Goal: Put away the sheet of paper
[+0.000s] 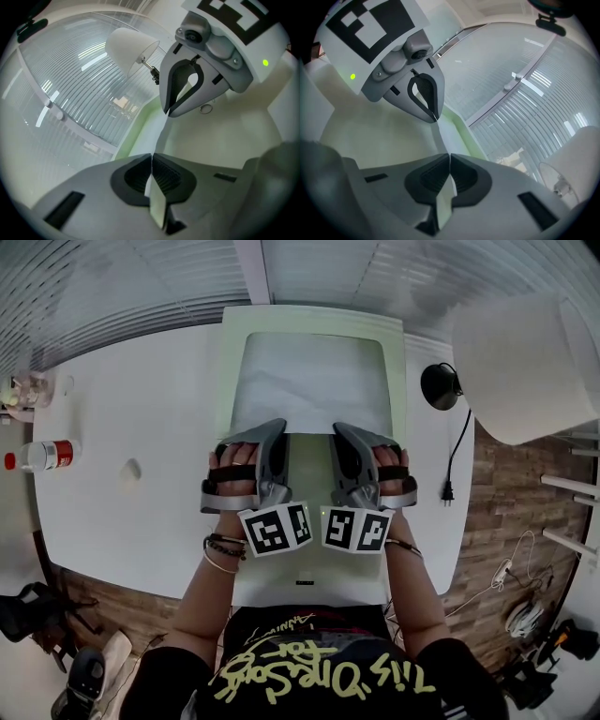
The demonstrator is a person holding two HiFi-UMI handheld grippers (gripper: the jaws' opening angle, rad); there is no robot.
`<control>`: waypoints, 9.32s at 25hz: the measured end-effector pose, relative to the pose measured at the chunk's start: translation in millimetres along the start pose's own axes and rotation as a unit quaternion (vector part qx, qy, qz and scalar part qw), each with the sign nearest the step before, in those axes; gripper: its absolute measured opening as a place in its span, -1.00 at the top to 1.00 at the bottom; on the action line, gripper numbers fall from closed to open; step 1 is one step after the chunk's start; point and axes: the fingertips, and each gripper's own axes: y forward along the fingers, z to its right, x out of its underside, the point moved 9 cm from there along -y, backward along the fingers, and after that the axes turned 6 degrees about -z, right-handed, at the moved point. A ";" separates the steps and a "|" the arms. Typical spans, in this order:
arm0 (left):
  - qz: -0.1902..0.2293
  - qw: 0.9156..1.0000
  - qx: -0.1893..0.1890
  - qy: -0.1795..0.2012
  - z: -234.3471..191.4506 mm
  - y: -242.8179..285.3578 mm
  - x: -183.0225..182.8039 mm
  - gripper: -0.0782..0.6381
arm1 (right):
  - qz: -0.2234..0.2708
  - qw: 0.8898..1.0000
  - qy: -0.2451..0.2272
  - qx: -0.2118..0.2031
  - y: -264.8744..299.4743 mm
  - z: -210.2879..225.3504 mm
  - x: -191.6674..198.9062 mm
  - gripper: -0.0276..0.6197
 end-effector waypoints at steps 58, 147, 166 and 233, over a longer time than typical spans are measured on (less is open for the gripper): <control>-0.048 0.997 -0.003 0.056 -18.3 23.5 -11.4 0.76 | -0.037 0.999 -0.027 -0.010 23.9 17.8 -2.2 0.89; -0.087 0.995 0.039 0.014 6.3 1.6 9.4 0.06 | -0.084 0.994 -0.022 -0.062 5.5 -24.3 6.7 0.34; -0.080 0.995 0.050 0.015 27.8 -20.0 13.0 0.06 | -0.098 0.993 -0.022 -0.063 -18.5 -42.8 9.2 0.34; 0.077 0.953 0.021 -0.292 -0.6 -118.8 36.4 0.08 | 0.065 0.948 0.312 -0.018 -119.4 -16.0 -27.5 0.44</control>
